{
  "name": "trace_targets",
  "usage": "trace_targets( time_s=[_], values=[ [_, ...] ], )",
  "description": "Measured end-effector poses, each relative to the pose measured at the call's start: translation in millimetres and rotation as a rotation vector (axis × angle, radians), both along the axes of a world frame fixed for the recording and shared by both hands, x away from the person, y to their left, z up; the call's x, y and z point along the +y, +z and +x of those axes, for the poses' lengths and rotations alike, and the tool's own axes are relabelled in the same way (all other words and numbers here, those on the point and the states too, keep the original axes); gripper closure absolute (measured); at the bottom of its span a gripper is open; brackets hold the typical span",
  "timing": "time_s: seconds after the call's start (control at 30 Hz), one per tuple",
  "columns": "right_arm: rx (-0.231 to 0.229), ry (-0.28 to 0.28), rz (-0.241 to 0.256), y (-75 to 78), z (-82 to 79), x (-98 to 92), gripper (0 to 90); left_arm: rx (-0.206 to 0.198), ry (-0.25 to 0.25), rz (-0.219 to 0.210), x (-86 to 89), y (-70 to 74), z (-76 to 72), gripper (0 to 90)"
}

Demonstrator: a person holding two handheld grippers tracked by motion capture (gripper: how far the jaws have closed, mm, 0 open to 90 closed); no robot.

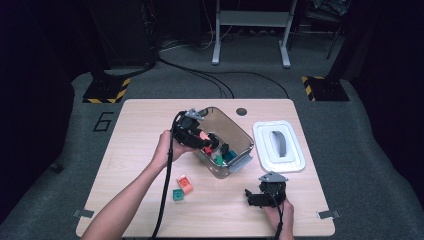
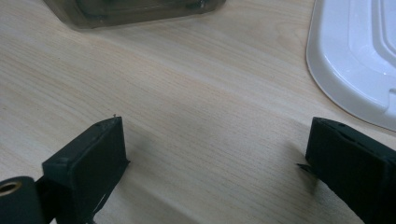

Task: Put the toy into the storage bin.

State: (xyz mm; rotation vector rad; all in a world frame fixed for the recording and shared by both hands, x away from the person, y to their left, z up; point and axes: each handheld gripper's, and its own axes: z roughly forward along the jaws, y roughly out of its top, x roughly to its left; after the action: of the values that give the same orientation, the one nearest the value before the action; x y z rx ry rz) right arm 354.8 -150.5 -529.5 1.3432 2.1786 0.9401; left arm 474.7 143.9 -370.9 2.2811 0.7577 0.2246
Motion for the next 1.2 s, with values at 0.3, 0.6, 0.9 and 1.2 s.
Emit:
trace_targets(
  time_s=[0.3, 0.6, 0.9, 1.2],
  values=[
    [0.0, 0.0, -0.001, 0.0, -0.1, 0.1, 4.3, 0.047, -0.014, 0.039, -8.6, -15.0, -2.4, 43.3],
    [0.0, 0.0, -0.001, 0.0, -0.1, 0.1, 4.3, 0.06, -0.028, 0.057, -11.1, -17.0, -5.0, 39.5],
    [0.0, 0.0, -0.001, 0.0, 0.0, 0.0, 4.3, 0.001, -0.008, 0.007, 8.7, 0.5, -22.4, 23.6],
    [0.0, -0.001, -0.001, 0.0, -0.1, 0.1, 4.4, -0.049, 0.054, -0.012, 48.0, 2.1, -43.7, 16.8]
  ],
)
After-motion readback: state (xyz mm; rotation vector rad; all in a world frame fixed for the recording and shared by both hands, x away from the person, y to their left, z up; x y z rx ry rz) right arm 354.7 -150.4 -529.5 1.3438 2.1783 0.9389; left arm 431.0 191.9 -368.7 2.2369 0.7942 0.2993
